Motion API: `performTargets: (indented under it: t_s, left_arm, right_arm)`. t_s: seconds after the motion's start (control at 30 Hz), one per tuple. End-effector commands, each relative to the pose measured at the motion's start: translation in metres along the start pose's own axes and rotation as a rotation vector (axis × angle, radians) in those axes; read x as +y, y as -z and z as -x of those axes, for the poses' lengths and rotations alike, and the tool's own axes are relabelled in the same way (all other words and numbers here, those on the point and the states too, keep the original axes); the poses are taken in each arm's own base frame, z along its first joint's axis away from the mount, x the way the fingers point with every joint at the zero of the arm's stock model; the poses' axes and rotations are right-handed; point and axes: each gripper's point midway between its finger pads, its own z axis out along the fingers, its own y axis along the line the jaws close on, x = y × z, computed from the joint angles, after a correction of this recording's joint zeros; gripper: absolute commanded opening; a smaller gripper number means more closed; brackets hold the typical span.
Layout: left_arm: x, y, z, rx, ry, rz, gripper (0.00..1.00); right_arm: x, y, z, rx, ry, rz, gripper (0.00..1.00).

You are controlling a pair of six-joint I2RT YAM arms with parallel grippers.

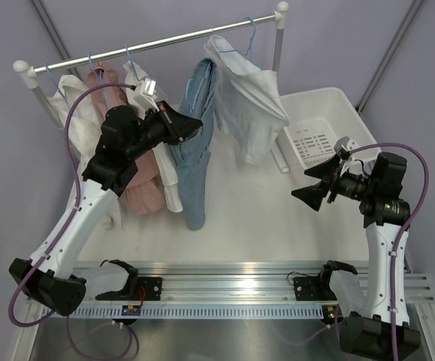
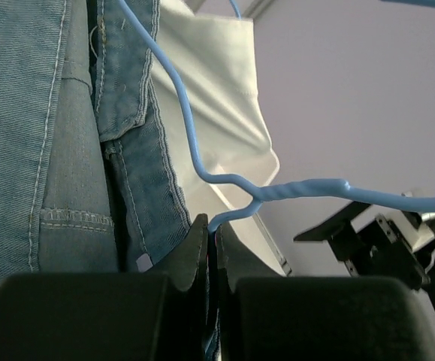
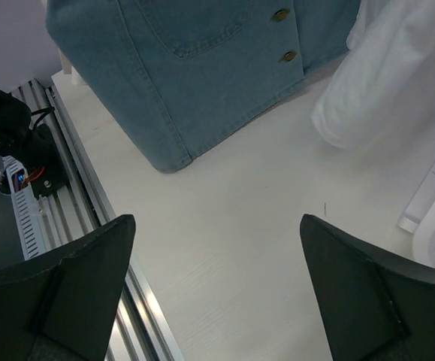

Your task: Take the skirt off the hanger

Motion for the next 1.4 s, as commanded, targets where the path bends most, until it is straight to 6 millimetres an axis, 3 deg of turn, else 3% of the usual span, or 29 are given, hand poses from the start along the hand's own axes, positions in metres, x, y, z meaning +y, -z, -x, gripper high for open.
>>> performTargets:
  t_s: [0.0, 0.07, 0.1, 0.17, 0.2, 0.23, 0.3, 0.33, 0.37, 0.4, 0.53, 0.63, 0.73, 0.9, 1.03, 1.27, 1.3, 1.37]
  left_arm:
    - [-0.039, 0.027, 0.004, -0.012, -0.061, -0.172, 0.00]
    - [-0.044, 0.038, -0.013, 0.046, -0.048, -0.210, 0.00]
    - [-0.046, 0.042, -0.019, 0.068, -0.039, -0.226, 0.00]
    - [-0.049, 0.056, -0.040, 0.135, -0.021, -0.272, 0.00]
    - [-0.050, 0.061, -0.047, 0.156, -0.016, -0.287, 0.00]
    - [-0.053, 0.068, -0.055, 0.188, -0.015, -0.318, 0.00]
    - [-0.049, 0.079, -0.074, 0.223, -0.004, -0.333, 0.00]
    - [-0.053, 0.084, -0.080, 0.238, -0.008, -0.364, 0.00]
    - [-0.046, 0.086, -0.094, 0.268, 0.009, -0.362, 0.00]
    - [-0.048, 0.091, -0.098, 0.269, 0.012, -0.376, 0.00]
    - [-0.054, 0.100, -0.121, 0.313, 0.019, -0.434, 0.00]
    - [-0.055, 0.099, -0.132, 0.331, 0.037, -0.451, 0.00]
    - [-0.059, 0.097, -0.136, 0.334, 0.035, -0.470, 0.00]
    - [-0.063, 0.093, -0.140, 0.338, 0.046, -0.488, 0.00]
    - [-0.067, 0.091, -0.143, 0.346, 0.050, -0.506, 0.00]
    - [-0.070, 0.089, -0.149, 0.368, 0.058, -0.513, 0.00]
    - [-0.070, 0.089, -0.150, 0.368, 0.059, -0.511, 0.00]
    - [-0.070, 0.089, -0.150, 0.365, 0.058, -0.512, 0.00]
  right_arm:
    - [0.015, 0.003, 0.027, -0.019, 0.042, 0.057, 0.99]
    - [0.013, 0.002, 0.030, 0.012, 0.002, 0.037, 0.98]
    - [0.014, 0.003, 0.046, 0.012, 0.022, 0.023, 0.97]
    - [0.010, -0.002, 0.051, 0.054, -0.043, -0.020, 0.95]
    - [0.013, -0.001, 0.068, 0.046, -0.017, -0.030, 0.95]
    - [0.009, -0.001, 0.071, 0.060, -0.058, -0.076, 0.94]
    - [0.009, -0.009, 0.090, 0.062, -0.063, -0.099, 0.93]
    - [-0.001, -0.013, 0.091, 0.077, -0.105, -0.146, 0.92]
    - [0.006, -0.021, 0.097, 0.083, -0.107, -0.130, 0.92]
    - [0.003, -0.023, 0.110, 0.069, -0.122, -0.175, 0.92]
    - [-0.007, -0.054, 0.127, 0.057, -0.169, -0.298, 0.93]
    - [-0.010, -0.081, 0.124, 0.073, -0.214, -0.342, 0.99]
    - [-0.018, -0.098, 0.114, 0.107, -0.226, -0.359, 0.99]
    - [-0.032, -0.109, 0.101, 0.144, -0.197, -0.417, 1.00]
    - [-0.035, -0.116, 0.089, 0.171, -0.181, -0.411, 0.90]
    - [-0.042, -0.122, 0.081, 0.189, -0.158, -0.420, 0.54]
    - [-0.042, -0.123, 0.081, 0.190, -0.155, -0.420, 0.46]
    - [-0.044, -0.123, 0.079, 0.196, -0.154, -0.426, 0.40]
